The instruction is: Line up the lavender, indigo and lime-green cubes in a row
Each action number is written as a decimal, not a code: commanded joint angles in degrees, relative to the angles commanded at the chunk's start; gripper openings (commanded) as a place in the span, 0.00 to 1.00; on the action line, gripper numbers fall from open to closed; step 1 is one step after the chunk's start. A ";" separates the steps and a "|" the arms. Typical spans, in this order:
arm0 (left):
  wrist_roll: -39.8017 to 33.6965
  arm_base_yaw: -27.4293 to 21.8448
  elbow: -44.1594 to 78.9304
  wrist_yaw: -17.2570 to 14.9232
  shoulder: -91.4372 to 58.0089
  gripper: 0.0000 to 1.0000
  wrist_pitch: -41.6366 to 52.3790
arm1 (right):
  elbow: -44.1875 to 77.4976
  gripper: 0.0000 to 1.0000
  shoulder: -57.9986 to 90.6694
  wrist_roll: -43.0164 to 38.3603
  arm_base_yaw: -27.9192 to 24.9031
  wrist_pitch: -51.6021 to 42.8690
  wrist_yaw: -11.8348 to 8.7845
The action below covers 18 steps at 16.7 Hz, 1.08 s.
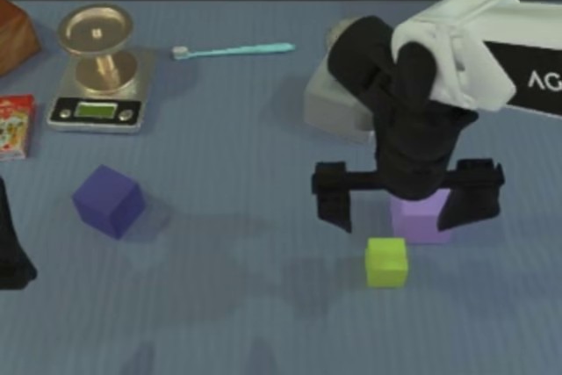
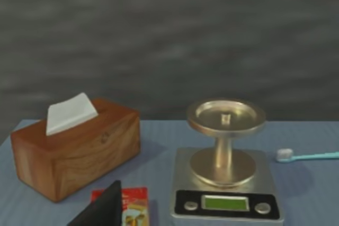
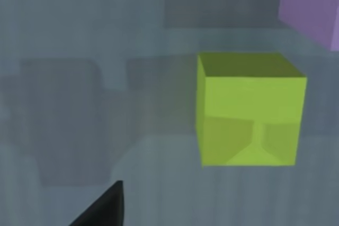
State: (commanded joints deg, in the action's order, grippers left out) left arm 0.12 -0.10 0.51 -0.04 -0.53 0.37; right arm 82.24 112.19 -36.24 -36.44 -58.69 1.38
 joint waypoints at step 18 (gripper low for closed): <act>14.04 -7.58 59.91 0.10 -83.76 1.00 43.05 | -63.82 1.00 -83.19 26.12 16.25 40.70 -2.19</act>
State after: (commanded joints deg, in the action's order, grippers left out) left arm 14.16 -7.68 60.42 0.06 -84.29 43.42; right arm 18.43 29.01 -10.12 -20.19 -17.99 -0.81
